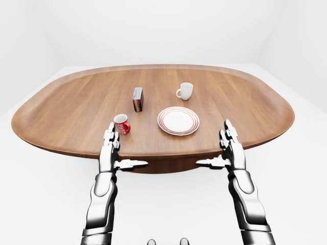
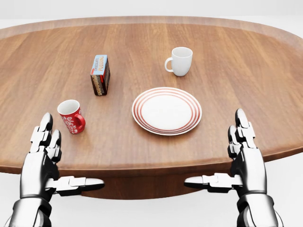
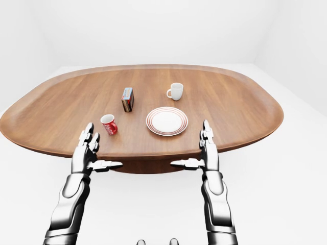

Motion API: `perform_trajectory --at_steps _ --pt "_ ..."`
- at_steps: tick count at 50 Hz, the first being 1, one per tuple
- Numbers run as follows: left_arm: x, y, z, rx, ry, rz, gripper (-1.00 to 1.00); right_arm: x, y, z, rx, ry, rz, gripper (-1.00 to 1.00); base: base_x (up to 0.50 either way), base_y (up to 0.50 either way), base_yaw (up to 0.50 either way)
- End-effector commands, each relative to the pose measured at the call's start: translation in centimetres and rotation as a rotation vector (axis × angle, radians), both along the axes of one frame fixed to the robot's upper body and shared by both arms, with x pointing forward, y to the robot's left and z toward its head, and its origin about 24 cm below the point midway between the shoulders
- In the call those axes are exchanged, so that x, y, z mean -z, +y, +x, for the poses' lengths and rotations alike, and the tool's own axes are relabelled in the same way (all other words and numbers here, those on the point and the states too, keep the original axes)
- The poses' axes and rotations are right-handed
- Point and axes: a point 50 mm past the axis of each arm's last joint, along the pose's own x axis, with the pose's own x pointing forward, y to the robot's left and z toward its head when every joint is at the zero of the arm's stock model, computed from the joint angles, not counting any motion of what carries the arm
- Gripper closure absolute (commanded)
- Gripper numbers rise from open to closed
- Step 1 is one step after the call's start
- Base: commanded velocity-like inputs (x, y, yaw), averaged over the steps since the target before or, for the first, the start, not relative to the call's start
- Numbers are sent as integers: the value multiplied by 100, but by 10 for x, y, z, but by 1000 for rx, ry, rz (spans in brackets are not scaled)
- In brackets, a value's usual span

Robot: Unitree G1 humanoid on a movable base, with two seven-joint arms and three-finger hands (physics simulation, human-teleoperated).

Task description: Pick up the red mug and put it on the plate

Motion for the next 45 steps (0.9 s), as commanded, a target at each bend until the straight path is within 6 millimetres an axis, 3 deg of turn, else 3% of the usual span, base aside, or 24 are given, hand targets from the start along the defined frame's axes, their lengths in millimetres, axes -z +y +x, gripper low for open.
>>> perform_trajectory --at_steps 1,3,10,13,19,30,45 --pt "-25 40 10 -102 -77 -55 -100 -23 -28 -4 92 -65 -30 -100 0 0 0" --pt "-28 56 15 -144 -83 -82 -100 -25 -38 -8 129 -75 -23 -100 0 0 0" --pt "-41 80 17 -224 -130 -122 -100 -48 -72 -24 240 -184 33 -100 0 0 0" --pt "-39 84 19 -242 -132 -157 -100 -56 -77 -29 265 -220 35 -100 0 0 0" --pt "-56 95 8 -302 -227 -212 -100 -72 -89 -43 325 -301 58 -100 0 0 0" --pt "-63 138 -5 -567 -297 -331 -100 -97 -112 -69 433 -432 83 -100 0 0 0" --pt "-59 140 -5 -575 -299 -335 -100 -96 -118 -72 449 -434 103 -100 0 0 0"
